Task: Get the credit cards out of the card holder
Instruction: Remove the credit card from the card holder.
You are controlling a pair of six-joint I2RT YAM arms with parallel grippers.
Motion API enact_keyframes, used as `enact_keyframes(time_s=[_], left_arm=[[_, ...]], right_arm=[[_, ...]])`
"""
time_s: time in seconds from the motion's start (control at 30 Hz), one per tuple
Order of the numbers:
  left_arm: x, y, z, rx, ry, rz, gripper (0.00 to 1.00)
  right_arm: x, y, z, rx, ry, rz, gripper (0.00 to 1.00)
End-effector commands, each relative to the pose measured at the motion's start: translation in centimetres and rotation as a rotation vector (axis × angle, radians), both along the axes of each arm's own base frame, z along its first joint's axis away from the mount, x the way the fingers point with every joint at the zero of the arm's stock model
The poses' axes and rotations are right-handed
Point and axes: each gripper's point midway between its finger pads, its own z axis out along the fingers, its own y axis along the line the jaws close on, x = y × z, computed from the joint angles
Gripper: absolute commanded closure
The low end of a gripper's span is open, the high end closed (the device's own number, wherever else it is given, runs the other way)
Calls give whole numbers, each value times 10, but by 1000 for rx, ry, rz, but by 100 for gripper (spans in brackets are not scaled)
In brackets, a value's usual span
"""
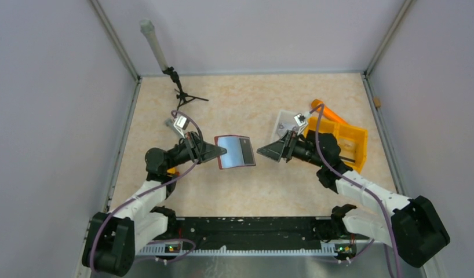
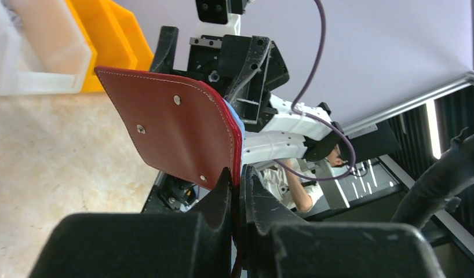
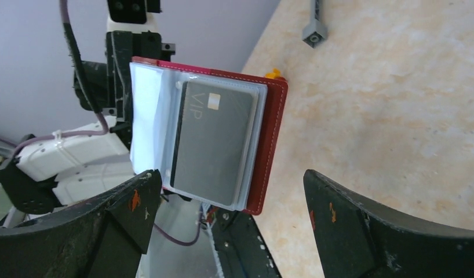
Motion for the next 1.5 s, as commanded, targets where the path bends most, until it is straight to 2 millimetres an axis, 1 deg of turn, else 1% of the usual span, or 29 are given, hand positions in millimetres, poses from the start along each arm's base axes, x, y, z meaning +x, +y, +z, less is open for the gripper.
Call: enact_keyframes(time_s=[0.0, 0.1, 0.27, 0.37, 0.4, 0.5, 0.53, 0.63, 0.73, 0.8, 0.83, 0.87, 0.9, 1.0, 1.03, 1.07, 1.1, 1.17, 1.2, 1.23, 1.3, 1.4, 1.43, 1.47], left_arm=[[-12, 0, 48, -102, -137, -22, 100], [-15, -3, 54, -124, -145, -36, 100], [-18, -7, 60, -149, -156, -55, 100], [-19, -9, 62, -153, -160, -63, 100], [-18, -10, 61, -150, -159, -64, 100], [-13, -12, 50, -126, -144, -55, 100], [-11, -13, 47, -119, -142, -52, 100], [-8, -14, 38, -108, -131, -50, 100], [-7, -14, 35, -109, -129, -49, 100], [-7, -14, 35, -111, -134, -50, 100], [-7, -14, 35, -111, -133, -50, 100], [-7, -14, 34, -109, -135, -49, 100], [-7, -14, 33, -107, -135, -50, 100], [-6, -15, 31, -101, -137, -47, 100], [-6, -15, 30, -99, -136, -46, 100], [-5, -14, 30, -99, -136, -44, 100], [-5, -14, 30, -101, -135, -44, 100], [-6, -14, 32, -109, -139, -46, 100], [-7, -14, 36, -117, -144, -47, 100], [-8, -13, 39, -127, -149, -50, 100], [-10, -12, 47, -147, -162, -56, 100], [-12, -11, 57, -169, -177, -55, 100], [-11, -11, 57, -168, -180, -55, 100], [-12, -12, 57, -163, -181, -58, 100]], right_arm=[[-6, 3, 39, 137, -70, 48, 5], [-9, 6, 41, 168, -49, 73, 5], [-9, 10, 38, 200, -25, 98, 6], [-13, 11, 42, 235, -21, 125, 8], [-16, 11, 46, 252, -23, 140, 11], [-26, 11, 61, 315, -42, 199, 29], [-28, 11, 65, 328, -48, 211, 33], [-31, 10, 68, 338, -49, 219, 41], [-33, 9, 69, 340, -47, 222, 50], [-35, 9, 72, 349, -50, 229, 53], [-36, 8, 73, 354, -51, 231, 57], [-37, 8, 74, 360, -53, 234, 60], [-37, 8, 76, 364, -52, 237, 60], [-40, 6, 80, 381, -55, 243, 60], [-41, 6, 81, 383, -54, 244, 57], [-41, 6, 81, 383, -51, 243, 48], [-40, 6, 79, 379, -46, 239, 37], [-39, 6, 75, 367, -42, 229, 23], [-36, 7, 70, 353, -32, 219, 18], [-34, 8, 64, 335, -19, 207, 16], [-32, 8, 59, 326, -15, 197, 12], [-32, 9, 60, 345, -13, 208, 10], [-33, 10, 63, 358, -17, 216, 10], [-34, 10, 66, 374, -16, 225, 12]])
